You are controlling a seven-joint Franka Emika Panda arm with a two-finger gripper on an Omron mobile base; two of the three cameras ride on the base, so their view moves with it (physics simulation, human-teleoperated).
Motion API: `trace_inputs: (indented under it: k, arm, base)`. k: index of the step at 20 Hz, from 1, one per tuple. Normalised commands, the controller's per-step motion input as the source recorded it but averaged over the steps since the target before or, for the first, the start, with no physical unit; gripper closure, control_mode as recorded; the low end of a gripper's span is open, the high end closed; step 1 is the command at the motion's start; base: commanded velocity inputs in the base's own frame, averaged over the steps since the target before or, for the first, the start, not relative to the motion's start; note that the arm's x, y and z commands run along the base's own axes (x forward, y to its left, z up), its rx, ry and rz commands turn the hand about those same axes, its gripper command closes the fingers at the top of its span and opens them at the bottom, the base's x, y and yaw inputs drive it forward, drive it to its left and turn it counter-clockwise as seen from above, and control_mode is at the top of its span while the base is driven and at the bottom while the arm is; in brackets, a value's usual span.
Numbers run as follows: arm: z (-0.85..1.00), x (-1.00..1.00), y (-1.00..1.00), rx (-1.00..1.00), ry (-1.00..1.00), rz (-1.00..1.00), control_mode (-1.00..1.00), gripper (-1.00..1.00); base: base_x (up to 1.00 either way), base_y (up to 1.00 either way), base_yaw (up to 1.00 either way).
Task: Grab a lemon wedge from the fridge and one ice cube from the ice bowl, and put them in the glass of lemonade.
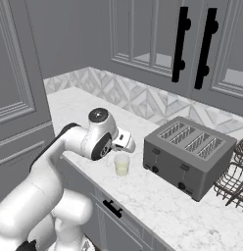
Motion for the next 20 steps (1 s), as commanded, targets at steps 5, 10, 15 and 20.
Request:
trace_inputs:
  k: [5, 10, 15, 20]
  arm:
    - [0.2, -0.15, -0.27, 0.04, 0.18, -0.13, -1.0, 1.0]
    - [-0.07, 0.03, 0.0, 0.0, 0.07, -0.13, -1.0, 1.0]
    - [-0.18, 0.2, 0.0, 0.0, 0.0, -0.05, -1.0, 1.0]
    - [-0.13, 0.12, 0.0, 0.0, -0.02, -0.03, -1.0, 1.0]
  base:
    - [0.0, 0.0, 0.0]
    - [0.0, 0.0, 0.0]
    - [0.0, 0.0, 0.0]
    - [0.0, 0.0, 0.0]
